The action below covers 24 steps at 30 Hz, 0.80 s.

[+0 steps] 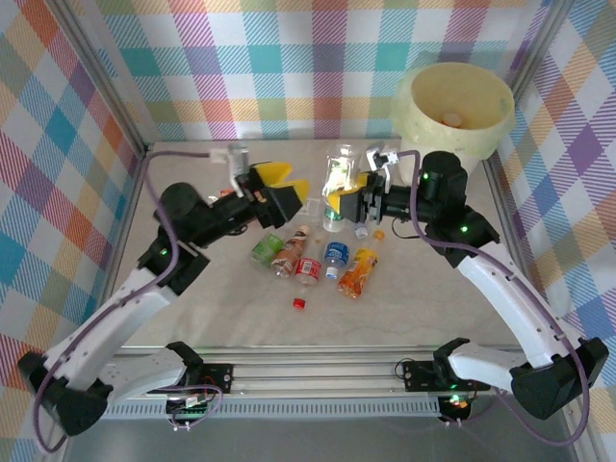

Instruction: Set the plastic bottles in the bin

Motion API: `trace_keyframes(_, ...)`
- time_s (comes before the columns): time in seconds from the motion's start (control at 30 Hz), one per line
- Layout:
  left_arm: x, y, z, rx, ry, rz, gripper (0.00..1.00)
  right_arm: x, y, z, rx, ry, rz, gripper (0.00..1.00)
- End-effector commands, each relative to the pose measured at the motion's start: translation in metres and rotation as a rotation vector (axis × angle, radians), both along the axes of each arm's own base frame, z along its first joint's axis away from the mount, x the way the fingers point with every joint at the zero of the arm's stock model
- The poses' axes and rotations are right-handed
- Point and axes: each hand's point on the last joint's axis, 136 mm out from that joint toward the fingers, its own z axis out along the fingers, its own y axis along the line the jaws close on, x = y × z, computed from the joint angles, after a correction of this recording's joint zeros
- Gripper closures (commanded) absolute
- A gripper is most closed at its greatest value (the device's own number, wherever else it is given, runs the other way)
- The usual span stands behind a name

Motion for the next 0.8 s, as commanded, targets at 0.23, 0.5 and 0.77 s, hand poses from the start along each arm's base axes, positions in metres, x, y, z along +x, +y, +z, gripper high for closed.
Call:
trace_keyframes(0.23, 0.037, 0.130, -0.110, 0.246, 0.354, 0.756, 0.00, 0.122, -0.086, 0.023, -0.241, -0.170, -0.610, 0.61)
trace_keyframes(0.5, 0.030, 0.177, -0.176, 0.370, 0.554, 1.001, 0.00, 0.218, -0.174, 0.060, -0.255, -0.219, -0.930, 0.60)
trace_keyframes(0.77, 0.028, 0.179, -0.202, 0.378, 0.616, 1.013, 0.00, 0.286, -0.260, 0.068, -0.156, -0.130, -1.174, 0.56)
